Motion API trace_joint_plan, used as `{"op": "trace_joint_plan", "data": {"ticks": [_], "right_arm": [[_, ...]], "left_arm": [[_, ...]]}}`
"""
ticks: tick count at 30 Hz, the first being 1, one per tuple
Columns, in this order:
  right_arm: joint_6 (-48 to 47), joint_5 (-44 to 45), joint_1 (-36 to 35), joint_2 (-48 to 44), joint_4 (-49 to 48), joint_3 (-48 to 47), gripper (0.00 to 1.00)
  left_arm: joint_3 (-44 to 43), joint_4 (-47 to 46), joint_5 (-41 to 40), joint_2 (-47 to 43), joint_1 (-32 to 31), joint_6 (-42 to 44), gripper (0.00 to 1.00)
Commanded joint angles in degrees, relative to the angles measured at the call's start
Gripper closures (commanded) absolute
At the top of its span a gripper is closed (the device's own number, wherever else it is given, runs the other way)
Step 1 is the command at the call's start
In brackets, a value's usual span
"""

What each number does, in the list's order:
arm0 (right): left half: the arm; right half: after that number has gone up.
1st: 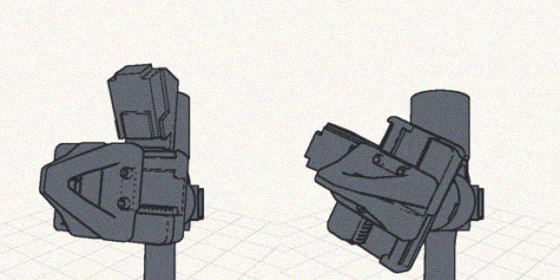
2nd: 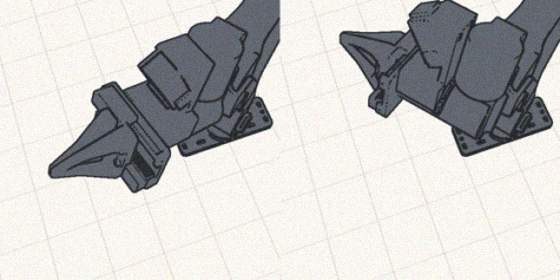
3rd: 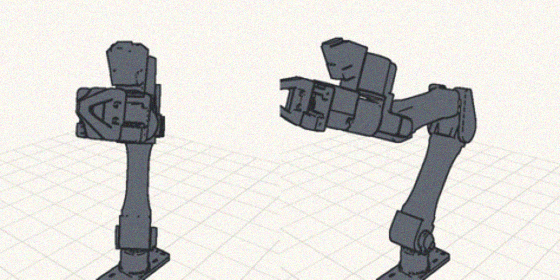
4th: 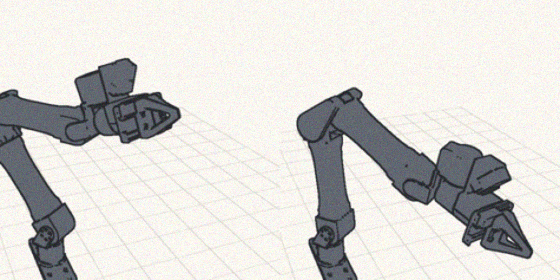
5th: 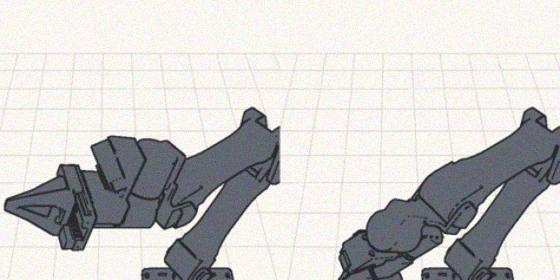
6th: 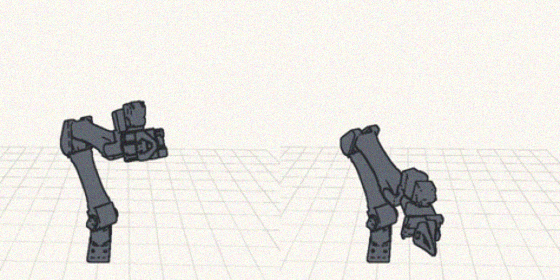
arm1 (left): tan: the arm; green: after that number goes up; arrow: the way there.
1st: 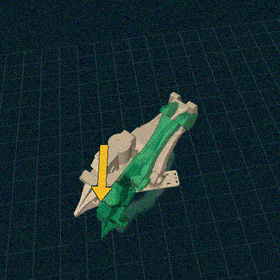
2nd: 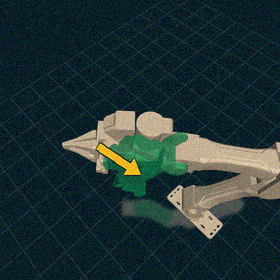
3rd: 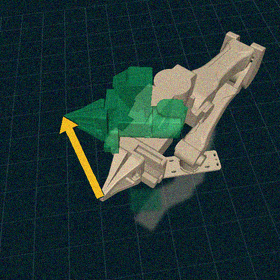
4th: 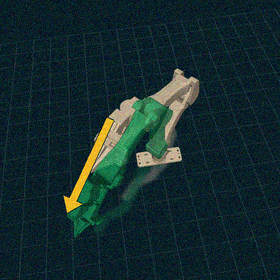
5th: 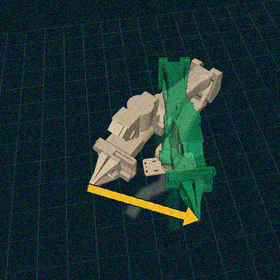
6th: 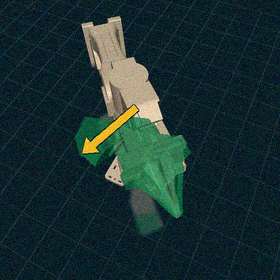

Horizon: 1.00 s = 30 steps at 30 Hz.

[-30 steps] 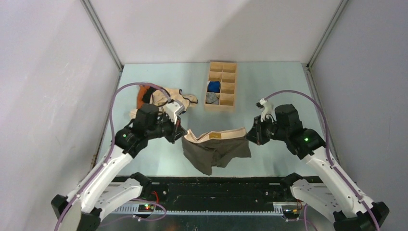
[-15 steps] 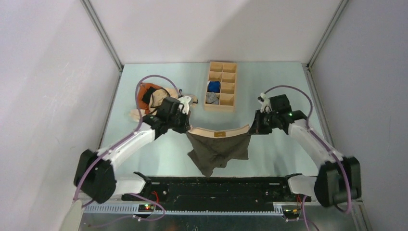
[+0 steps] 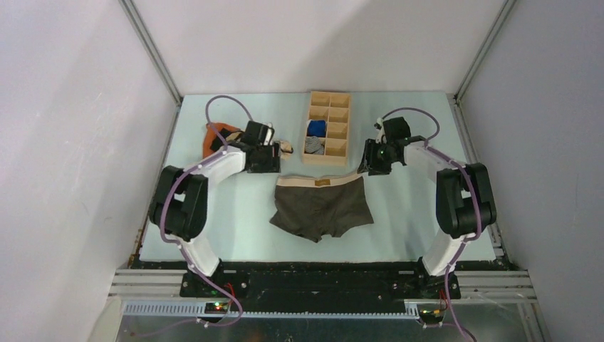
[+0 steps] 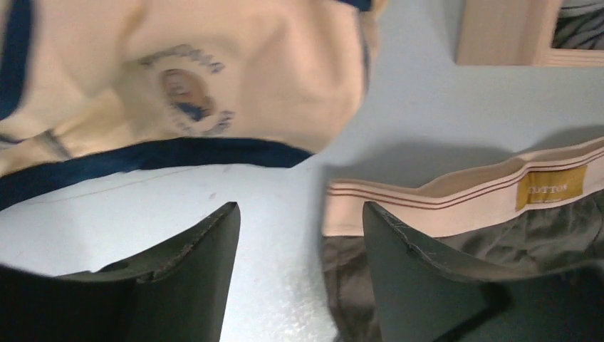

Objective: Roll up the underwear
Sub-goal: Flatten out the underwear at the center of the board.

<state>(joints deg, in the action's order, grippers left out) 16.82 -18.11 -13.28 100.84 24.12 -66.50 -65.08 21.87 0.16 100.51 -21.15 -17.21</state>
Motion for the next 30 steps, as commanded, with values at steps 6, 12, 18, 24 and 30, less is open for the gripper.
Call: {"op": "trace_joint_plan", "data": {"ticks": [6, 12, 18, 24, 30], "right_arm": [[-3.4, -0.8, 0.3, -11.4, 9.1, 5.3, 0.65], [0.1, -6.1, -1.0, -9.5, 8.2, 7.5, 0.97], [4.6, -7.7, -4.1, -10.7, 5.0, 13.7, 1.00], [10.6, -5.2, -4.8, -10.0, 2.8, 17.5, 1.00], [15.7, -2.4, -5.0, -8.7, 2.1, 21.3, 1.00]], "left_arm": [[9.1, 6.8, 6.0, -14.0, 3.7, -1.3, 0.36], [16.9, 5.3, 15.9, -15.1, 4.2, -5.8, 0.35], [26.4, 0.6, 16.4, -18.3, 4.1, -10.7, 0.38], [29.7, -0.7, 14.2, -17.4, 1.8, -14.0, 0.34], [36.1, 3.4, 9.2, -21.4, 0.1, -17.1, 0.52]]}}
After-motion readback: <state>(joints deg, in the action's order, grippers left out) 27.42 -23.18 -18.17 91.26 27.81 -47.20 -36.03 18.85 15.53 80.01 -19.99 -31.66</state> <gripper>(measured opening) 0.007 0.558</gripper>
